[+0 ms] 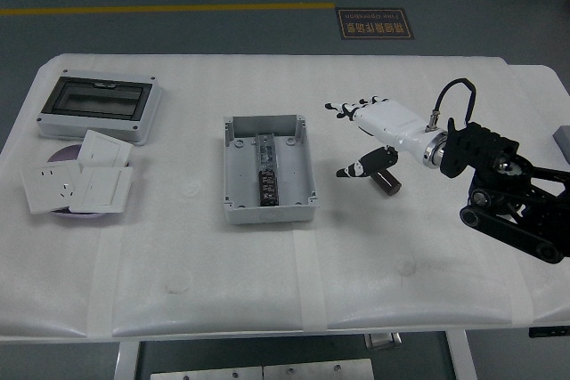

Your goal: Pick up the battery,place it into the box

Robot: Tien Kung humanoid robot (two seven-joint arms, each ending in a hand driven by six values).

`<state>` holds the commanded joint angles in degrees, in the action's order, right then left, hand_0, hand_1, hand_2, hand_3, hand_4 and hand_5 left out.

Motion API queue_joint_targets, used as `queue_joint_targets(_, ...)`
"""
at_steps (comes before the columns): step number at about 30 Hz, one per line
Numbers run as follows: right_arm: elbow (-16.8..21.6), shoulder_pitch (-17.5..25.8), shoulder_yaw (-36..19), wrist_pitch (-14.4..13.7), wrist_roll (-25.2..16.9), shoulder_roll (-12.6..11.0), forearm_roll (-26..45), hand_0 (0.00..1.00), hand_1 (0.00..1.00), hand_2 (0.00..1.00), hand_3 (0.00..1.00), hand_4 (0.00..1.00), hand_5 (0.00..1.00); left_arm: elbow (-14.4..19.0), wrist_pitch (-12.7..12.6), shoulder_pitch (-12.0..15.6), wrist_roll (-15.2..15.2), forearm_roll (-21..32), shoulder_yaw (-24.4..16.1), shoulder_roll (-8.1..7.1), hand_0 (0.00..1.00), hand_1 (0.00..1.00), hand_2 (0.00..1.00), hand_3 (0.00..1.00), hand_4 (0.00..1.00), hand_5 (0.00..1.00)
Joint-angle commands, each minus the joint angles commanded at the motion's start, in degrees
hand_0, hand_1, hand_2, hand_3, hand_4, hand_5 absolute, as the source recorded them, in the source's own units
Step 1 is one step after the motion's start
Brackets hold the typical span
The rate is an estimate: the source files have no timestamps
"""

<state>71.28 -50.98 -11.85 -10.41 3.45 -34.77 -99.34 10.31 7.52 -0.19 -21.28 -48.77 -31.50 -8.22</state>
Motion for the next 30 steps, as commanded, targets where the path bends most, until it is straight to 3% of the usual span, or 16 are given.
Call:
queue_joint_targets(3,-2.1,-2.1,4.7,0.2,0.0,-0.7,-2.9,0.92,0.752,0.804,0.956,0.916,0.435,0.0,0.0,-0.1,0.1,0.4,0.3,-0.16,0.698,0.687,0.586,0.618,0.65,0.339)
queue_joint_targets(6,-3.3,-3.5,6.8,3.7,-1.2,-1.0,-6.4,0.92,0.752,0.804,0.956,0.916,0.435,0.0,0.0,-0.3,0.2,0.9,0.8,-0.31,0.698,0.687,0.586,0.618,0.65,0.339)
queue_joint_targets(16,-3.6,-5.9,1.6,16.1,-6.4,-1.7,-16.1,0.885,0.726,0.784,0.912,0.878,0.443,0.0,-0.1,-0.6,0.4,2.0,1.3,-0.8,0.698,0.687,0.585,0.618,0.643,0.333)
queue_joint_targets(22,-3.3,-5.6,-1.7,22.0,-9.3,-2.8,-20.2,0.878,0.721,0.778,0.902,0.861,0.438,0.0,-0.1,-0.8,0.4,3.4,1.6,-1.17,0.698,0.685,0.585,0.618,0.642,0.334)
queue_joint_targets(26,-2.8,-4.8,-2.5,23.3,-9.6,-3.4,-20.8,0.878,0.721,0.778,0.902,0.861,0.438,0.0,-0.1,-0.9,0.3,3.0,1.1,-1.35,0.698,0.685,0.585,0.618,0.642,0.334)
queue_joint_targets(30,-2.7,-3.9,-2.3,22.9,-9.1,-3.2,-20.4,0.878,0.718,0.774,0.896,0.847,0.433,0.0,0.0,-0.9,0.2,2.3,0.9,-1.34,0.697,0.686,0.586,0.619,0.64,0.335)
